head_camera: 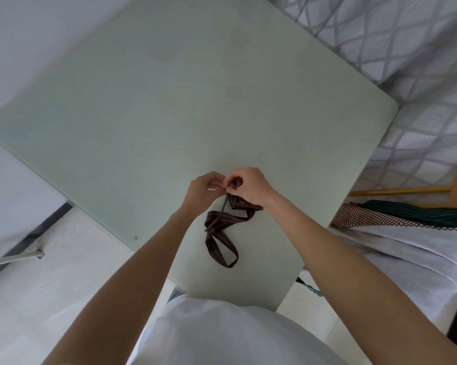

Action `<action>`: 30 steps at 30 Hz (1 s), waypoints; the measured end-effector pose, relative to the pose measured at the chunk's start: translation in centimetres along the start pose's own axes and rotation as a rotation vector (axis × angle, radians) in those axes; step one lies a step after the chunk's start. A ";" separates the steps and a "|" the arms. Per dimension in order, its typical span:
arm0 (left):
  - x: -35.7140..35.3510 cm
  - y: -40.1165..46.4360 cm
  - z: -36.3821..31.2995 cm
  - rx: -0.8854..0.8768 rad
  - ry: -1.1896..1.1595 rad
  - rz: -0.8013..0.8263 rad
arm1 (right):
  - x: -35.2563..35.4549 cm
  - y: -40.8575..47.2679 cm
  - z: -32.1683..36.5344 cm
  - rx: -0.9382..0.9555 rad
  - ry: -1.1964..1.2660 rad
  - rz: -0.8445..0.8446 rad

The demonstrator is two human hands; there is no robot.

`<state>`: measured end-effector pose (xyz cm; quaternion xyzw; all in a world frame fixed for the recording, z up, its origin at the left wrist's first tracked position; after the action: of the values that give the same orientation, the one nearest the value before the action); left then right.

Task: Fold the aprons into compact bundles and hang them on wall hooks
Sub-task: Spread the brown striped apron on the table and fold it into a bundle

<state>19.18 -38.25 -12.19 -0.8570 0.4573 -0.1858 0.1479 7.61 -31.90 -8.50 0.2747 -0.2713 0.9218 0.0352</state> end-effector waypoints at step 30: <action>2.7 0.9 0.3 0.040 0.604 -0.178 | 0.2 -3.3 -2.0 -0.135 0.062 -0.401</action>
<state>19.97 -40.96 -12.33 -0.7965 0.4002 -0.4532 0.0052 7.17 -28.05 -8.24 0.2919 -0.2712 0.8840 0.2445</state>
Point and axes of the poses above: each hand's wrist, its own y-axis towards the middle knuckle, its own x-axis out of the back of the hand, z = x × y, the point moved 5 cm from there along y, towards the middle knuckle, and after that the axes turned 4 degrees about z, right-handed, at the moved point
